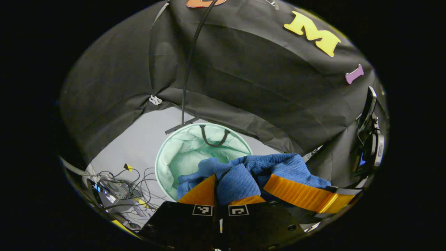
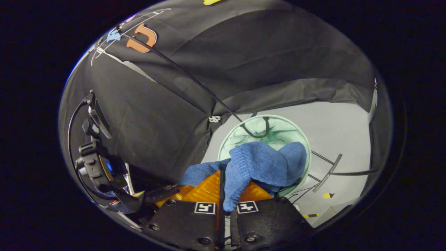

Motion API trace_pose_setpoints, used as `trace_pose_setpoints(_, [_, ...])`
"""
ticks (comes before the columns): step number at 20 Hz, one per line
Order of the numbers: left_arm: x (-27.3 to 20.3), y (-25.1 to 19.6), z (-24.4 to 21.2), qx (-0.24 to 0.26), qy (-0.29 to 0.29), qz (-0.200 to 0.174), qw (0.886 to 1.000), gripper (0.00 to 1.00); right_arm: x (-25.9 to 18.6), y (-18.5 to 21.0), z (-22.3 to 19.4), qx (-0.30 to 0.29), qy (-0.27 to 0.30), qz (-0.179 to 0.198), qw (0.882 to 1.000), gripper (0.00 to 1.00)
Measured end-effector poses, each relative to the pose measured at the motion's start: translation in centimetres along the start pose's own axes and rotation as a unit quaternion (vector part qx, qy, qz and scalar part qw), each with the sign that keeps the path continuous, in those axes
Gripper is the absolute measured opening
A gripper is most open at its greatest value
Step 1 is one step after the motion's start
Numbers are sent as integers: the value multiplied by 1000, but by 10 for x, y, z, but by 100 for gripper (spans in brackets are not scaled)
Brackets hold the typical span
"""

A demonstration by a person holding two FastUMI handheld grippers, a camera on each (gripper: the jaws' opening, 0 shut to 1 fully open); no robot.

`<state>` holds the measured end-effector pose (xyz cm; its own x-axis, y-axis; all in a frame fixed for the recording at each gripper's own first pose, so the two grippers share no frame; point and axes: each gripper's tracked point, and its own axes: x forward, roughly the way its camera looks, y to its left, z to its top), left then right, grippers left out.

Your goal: Grasp the clothes on the hanger with both hands and then place them into the laundry hamper below.

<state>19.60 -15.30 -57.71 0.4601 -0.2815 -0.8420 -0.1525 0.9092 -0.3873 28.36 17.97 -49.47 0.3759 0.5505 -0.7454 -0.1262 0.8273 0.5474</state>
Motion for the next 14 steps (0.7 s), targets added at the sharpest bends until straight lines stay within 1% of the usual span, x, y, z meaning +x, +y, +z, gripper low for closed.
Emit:
trace_pose_setpoints(1, [-7,0,-1,3,1,-5,1000,0,1,5,2,5,-8,7,1000,17])
trace_pose_setpoints(2, [-5,3,-1,6,-3,-2,1000,10,-1,6,5,6,-15,4,1000,32])
trace_pose_setpoints(3, [-3,6,0,6,-11,3,1000,34,-1,2,10,14,-26,-3,1000,48])
trace_pose_setpoints(4, [-6,9,8,6,-22,8,1000,57,-1,-3,10,24,-30,-5,999,53])
trace_pose_setpoints(5, [-11,13,13,8,-28,19,999,80,-4,-8,9,36,-30,-12,999,70])
trace_pose_setpoints(6, [-13,16,18,10,-37,25,999,85,-7,-10,7,45,-32,-17,998,77])
trace_pose_setpoints(7, [-19,16,24,9,-45,22,999,93,-11,-13,12,46,-41,-23,998,83])
trace_pose_setpoints(8, [-25,16,28,11,-52,24,998,100,-14,-13,15,37,-50,-27,998,87])
trace_pose_setpoints(9, [-30,16,29,14,-55,25,998,100,-18,-11,20,23,-60,-29,998,91])
trace_pose_setpoints(10, [-34,15,29,18,-56,25,998,97,-22,-8,19,5,-67,-32,997,91])
trace_pose_setpoints(11, [-39,12,29,22,-57,23,998,97,-27,-3,22,-12,-77,-35,996,89])
trace_pose_setpoints(12, [-45,11,32,24,-63,23,997,97,-35,6,30,-30,-87,-36,995,92])
trace_pose_setpoints(13, [-52,8,37,27,-70,22,997,97,-41,14,35,-46,-97,-34,994,92])
trace_pose_setpoints(14, [-62,6,41,28,-74,21,997,100,-53,21,37,-58,-108,-32,992,92])
